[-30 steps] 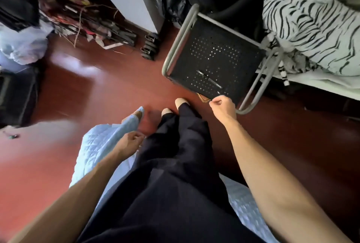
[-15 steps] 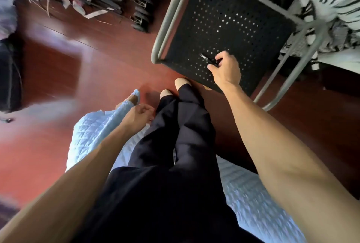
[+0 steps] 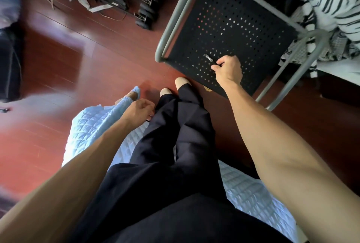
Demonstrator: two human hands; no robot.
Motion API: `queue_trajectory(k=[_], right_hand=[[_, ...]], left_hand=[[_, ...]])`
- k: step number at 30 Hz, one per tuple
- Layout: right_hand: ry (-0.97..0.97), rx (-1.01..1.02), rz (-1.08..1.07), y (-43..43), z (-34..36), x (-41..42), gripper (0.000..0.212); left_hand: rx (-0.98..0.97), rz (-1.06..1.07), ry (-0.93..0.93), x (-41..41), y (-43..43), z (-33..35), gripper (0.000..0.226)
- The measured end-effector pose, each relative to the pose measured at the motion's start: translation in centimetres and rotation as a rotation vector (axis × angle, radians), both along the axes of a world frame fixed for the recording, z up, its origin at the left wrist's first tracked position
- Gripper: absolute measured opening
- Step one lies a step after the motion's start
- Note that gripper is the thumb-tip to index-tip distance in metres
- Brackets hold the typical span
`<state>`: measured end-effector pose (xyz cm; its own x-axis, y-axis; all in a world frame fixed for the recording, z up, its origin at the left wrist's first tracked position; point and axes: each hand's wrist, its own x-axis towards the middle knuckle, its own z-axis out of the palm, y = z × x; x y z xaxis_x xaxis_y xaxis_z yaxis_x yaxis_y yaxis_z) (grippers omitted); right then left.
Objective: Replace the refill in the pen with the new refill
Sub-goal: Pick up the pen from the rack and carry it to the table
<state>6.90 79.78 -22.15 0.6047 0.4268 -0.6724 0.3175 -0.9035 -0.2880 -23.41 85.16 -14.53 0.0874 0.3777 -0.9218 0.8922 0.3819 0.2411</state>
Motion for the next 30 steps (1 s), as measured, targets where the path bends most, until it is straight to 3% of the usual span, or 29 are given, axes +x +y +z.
queue_trajectory(k=[7,13,18,22,25,30], right_hand=[[0.096,0.095,0.014,-1.7,6.4,0.5,0.027],[0.173,0.17,0.065,-3.8,13.0,-1.0,0.024],[0.23,0.136,0.109,-4.0,14.0,-2.7,0.03],[0.217,0.064,0.297,-3.1,14.4,-4.5,0.026],[0.188,0.007,0.458,-2.0,14.9,-5.3,0.019],[0.195,-0.06,0.666,1.1,15.0,-7.7,0.018]], left_hand=[[0.065,0.11,-0.021,-1.1,0.7,6.7,0.022],[0.218,0.304,-0.141,-4.3,-2.0,14.1,0.023],[0.26,0.566,-0.118,-9.4,-6.5,15.4,0.017],[0.239,0.802,-0.085,-13.0,-11.5,15.2,0.017],[0.175,0.935,-0.056,-14.7,-15.7,15.5,0.035],[0.136,1.092,0.011,-15.7,-19.9,16.0,0.039]])
